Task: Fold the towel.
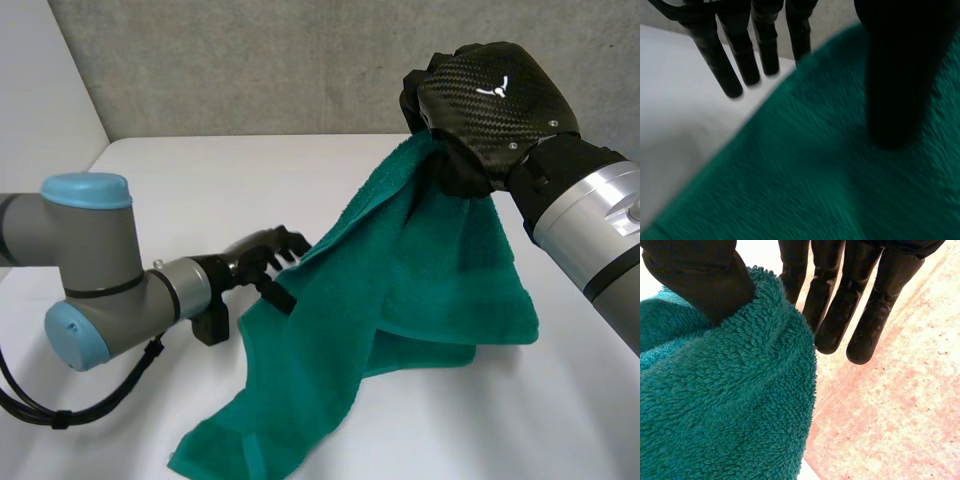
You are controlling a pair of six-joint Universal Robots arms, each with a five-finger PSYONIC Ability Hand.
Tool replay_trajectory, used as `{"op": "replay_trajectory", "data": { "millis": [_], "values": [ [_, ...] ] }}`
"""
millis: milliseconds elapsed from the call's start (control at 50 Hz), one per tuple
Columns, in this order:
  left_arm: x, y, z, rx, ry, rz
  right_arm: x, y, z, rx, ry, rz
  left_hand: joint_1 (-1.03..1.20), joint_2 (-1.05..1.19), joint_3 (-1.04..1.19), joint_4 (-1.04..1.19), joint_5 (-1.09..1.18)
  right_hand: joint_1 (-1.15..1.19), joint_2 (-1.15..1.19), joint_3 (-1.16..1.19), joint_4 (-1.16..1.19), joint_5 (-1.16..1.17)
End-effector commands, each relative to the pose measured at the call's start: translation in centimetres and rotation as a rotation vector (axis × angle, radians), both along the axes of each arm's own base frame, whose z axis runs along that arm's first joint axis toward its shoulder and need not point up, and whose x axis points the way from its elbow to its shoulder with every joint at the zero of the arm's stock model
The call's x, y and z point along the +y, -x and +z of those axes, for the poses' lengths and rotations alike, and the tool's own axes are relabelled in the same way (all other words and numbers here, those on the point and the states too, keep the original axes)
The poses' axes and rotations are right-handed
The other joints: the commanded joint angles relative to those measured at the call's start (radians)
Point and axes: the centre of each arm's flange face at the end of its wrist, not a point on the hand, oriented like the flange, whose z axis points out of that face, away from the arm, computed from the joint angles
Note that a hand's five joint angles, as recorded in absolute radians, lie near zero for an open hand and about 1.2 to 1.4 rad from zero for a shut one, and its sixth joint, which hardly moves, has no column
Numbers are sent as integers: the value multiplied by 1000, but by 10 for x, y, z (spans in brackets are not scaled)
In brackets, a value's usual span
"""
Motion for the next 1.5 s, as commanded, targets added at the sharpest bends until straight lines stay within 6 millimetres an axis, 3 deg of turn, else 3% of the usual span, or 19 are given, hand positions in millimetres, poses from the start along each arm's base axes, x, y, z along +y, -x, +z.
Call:
{"op": "replay_trajectory", "data": {
  "millis": [20, 140, 220, 280, 320, 340, 360, 440, 500, 560, 700, 720, 800, 900, 1020, 1120, 1200, 1420, 1500],
  "values": [
    [-9, 4, -6, -25, 43, 48, -6, -2, -1, -3, -2, -11, 1030, 1032, 1048, 1043, 1042, 417, 217, 215, 204, 240],
    [-49, -3, 25, -50, 292, 275, -33, -8, -8, 9, -21, -39, 1030, 1032, 1048, 1043, 1042, 417, 217, 215, 204, 240],
    [-72, -1, 95, 10, 626, 332, -59, -8, -4, -3, 1, -102, 1030, 1032, 1048, 1043, 1042, 417, 217, 215, 204, 240],
    [-76, -4, 139, 59, 785, 360, -93, -9, 21, -61, 90, -207, 1030, 1032, 1048, 1043, 1042, 417, 217, 215, 204, 240],
    [-74, -5, 167, 98, 879, 378, -99, -9, 30, -82, 124, -227, 1030, 1032, 1048, 1043, 1042, 417, 217, 215, 204, 240],
    [-74, -5, 167, 98, 879, 378, -106, -10, 49, -130, 192, -260, 1030, 1032, 1048, 1043, 1042, 417, 217, 215, 204, 240],
    [-64, -13, 215, 180, 1029, 433, -108, -11, 58, -155, 227, -268, 1030, 1032, 1048, 1043, 1042, 417, 217, 215, 204, 240],
    [-50, -24, 242, 227, 1106, 491, -113, -11, 93, -272, 383, -276, 1030, 1032, 1048, 1043, 1042, 417, 217, 215, 204, 240],
    [-46, -29, 234, 206, 1083, 499, -111, -16, 83, -240, 354, -243, 1030, 1032, 1048, 1043, 1042, 417, 217, 215, 204, 240],
    [-45, -37, 207, 147, 1014, 502, -111, -15, 60, -167, 261, -220, 1030, 1032, 1048, 1043, 1042, 417, 217, 215, 204, 240],
    [-31, -42, 129, 14, 811, 459, -91, -18, -37, 116, -202, -107, 1030, 1032, 1048, 1043, 1042, 417, 217, 215, 204, 240],
    [-27, -42, 113, -10, 770, 447, -89, -17, -62, 171, -304, -107, 1030, 1032, 1048, 1043, 1042, 417, 217, 215, 204, 240],
    [-21, -42, 67, -89, 662, 415, -92, -15, -108, 244, -455, -135, 1030, 1032, 1048, 1043, 1042, 417, 217, 215, 204, 240],
    [-18, -46, 39, -186, 623, 389, -99, -14, -134, 258, -496, -179, 1030, 1032, 1048, 1043, 1042, 417, 217, 215, 204, 240],
    [-18, -49, 41, -202, 633, 394, -106, -10, -154, 205, -523, -263, 1030, 1032, 1048, 1043, 1042, 400, 200, 199, 188, 223],
    [-17, -48, 47, -196, 648, 394, -101, 1, -166, 62, -621, -360, 1030, 1032, 1048, 1043, 1042, -288, -488, -490, -501, -465],
    [-20, -54, 58, -184, 673, 420, -88, 11, -165, -54, -696, -415, 1030, 1032, 1048, 1043, 1042, -597, -797, -798, -809, -774],
    [-27, -63, 60, -191, 674, 450, -58, 22, -187, -131, -786, -432, 1030, 1032, 1048, 1043, 1042, -648, -848, -849, -861, -825],
    [-27, -62, 59, -193, 672, 447, -57, 19, -196, -120, -791, -430, 1030, 1032, 1048, 1043, 1042, -502, -702, -704, -715, -679]
  ]
}}
